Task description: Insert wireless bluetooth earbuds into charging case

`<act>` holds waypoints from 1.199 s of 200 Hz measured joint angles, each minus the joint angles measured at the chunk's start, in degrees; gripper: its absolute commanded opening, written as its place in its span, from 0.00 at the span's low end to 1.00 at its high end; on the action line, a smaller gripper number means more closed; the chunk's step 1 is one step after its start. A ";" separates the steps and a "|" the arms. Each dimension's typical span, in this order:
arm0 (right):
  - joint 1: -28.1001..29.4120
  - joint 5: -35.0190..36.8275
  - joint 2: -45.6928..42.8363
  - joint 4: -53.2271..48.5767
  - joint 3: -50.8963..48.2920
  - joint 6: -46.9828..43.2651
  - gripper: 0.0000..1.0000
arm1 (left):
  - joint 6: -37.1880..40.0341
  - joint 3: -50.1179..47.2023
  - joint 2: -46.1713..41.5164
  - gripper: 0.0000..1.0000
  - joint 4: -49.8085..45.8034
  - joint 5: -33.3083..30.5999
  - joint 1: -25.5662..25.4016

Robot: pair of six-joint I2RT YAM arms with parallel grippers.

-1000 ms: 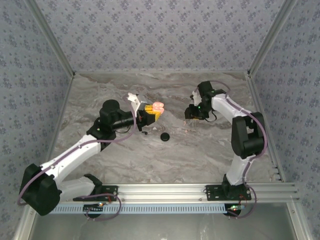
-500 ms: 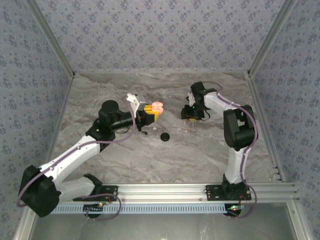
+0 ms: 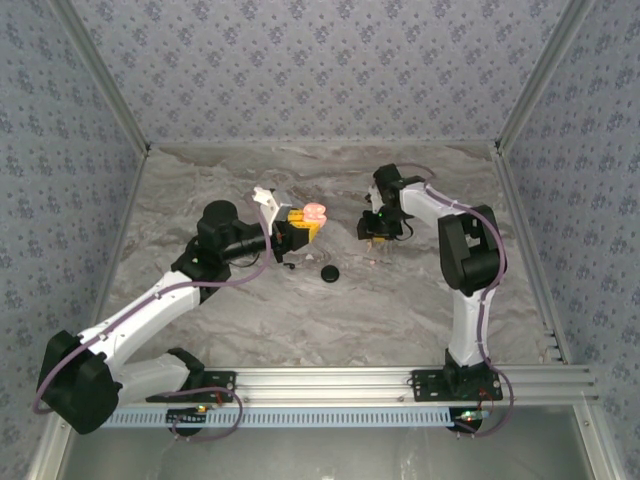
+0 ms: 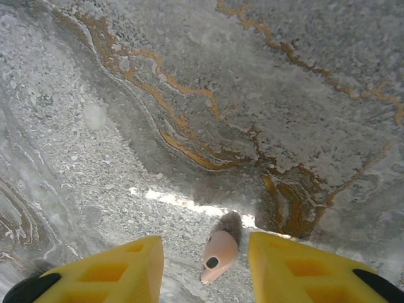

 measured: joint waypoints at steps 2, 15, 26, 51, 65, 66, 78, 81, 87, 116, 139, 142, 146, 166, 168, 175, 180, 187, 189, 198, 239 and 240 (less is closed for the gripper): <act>0.04 -0.02 0.04 0.02 0.07 -0.02 0.39 | 0.00 0.00 0.00 0.13 0.00 -0.07 0.00; 0.31 -0.22 0.20 -0.07 0.37 -0.13 0.39 | 0.00 -0.02 0.00 0.13 0.02 -0.13 0.00; 0.57 -0.50 0.46 -0.20 0.79 -0.24 0.38 | 0.00 -0.09 -0.04 0.13 0.02 -0.31 0.00; 1.18 -1.22 1.22 -0.74 1.90 -0.72 0.37 | 0.00 -0.35 -0.48 0.12 -0.02 -0.68 0.00; 1.51 -1.66 1.79 -1.09 2.58 -1.25 0.37 | 0.00 -0.59 -0.87 0.12 0.04 -0.92 0.00; 1.53 -1.70 1.81 -1.11 2.62 -1.25 0.37 | 0.00 -0.61 -0.90 0.12 0.04 -0.94 0.00; 1.81 -2.03 2.21 -1.31 3.06 -1.64 0.37 | 0.00 -0.90 -1.16 0.12 0.04 -1.14 0.00; 1.90 -2.19 2.32 -1.33 3.15 -1.73 0.37 | 0.00 -0.94 -1.20 0.12 0.04 -1.16 0.00; 2.08 -2.38 2.45 -1.44 3.30 -1.92 0.37 | 0.00 -1.05 -1.27 0.11 0.02 -1.31 0.00; 3.02 -2.89 2.64 -1.99 3.85 -2.97 0.37 | 0.00 -1.29 -1.53 0.11 0.02 -1.55 0.00; 4.00 -1.77 2.64 -2.08 4.04 -3.17 0.38 | 0.00 -1.46 -1.60 0.11 0.02 -1.77 0.00; 4.11 -1.42 2.64 -2.08 4.04 -3.17 0.38 | 0.00 -1.51 -1.60 0.11 0.02 -1.77 0.00; 4.28 -1.16 2.64 -2.05 4.04 -3.19 0.38 | 0.00 -1.53 -1.62 0.11 0.02 -1.77 0.00; 4.90 1.05 2.38 -2.05 4.04 -3.32 0.38 | 0.00 -1.79 -1.70 0.11 0.02 -1.79 0.00; 4.96 1.38 2.34 -2.05 4.04 -3.39 0.38 | 0.00 -1.79 -1.70 0.11 0.00 -1.77 0.00; 5.09 2.16 2.12 -2.08 4.04 -3.50 0.37 | 0.00 -1.84 -1.75 0.11 0.00 -1.79 0.00; 5.25 2.89 1.95 -2.10 4.04 -3.61 0.37 | 0.00 -1.86 -1.79 0.11 0.00 -1.77 0.00; 5.38 3.87 1.68 -2.10 4.04 -3.85 0.37 | 0.00 -1.88 -1.79 0.11 0.02 -1.77 0.00; 5.40 4.11 1.62 -2.10 4.02 -3.87 0.37 | 0.00 -1.88 -1.79 0.10 0.02 -1.77 0.00; 5.51 5.16 1.27 -2.10 4.02 -4.15 0.37 | 0.00 -1.90 -1.79 0.10 0.00 -1.79 0.00; 5.86 7.76 0.33 -2.19 3.69 -5.31 0.34 | 0.00 -1.90 -1.79 0.10 0.04 -1.79 0.00; 5.88 7.78 0.33 -2.19 3.69 -5.38 0.34 | 0.00 -1.90 -1.79 0.10 0.04 -1.79 0.00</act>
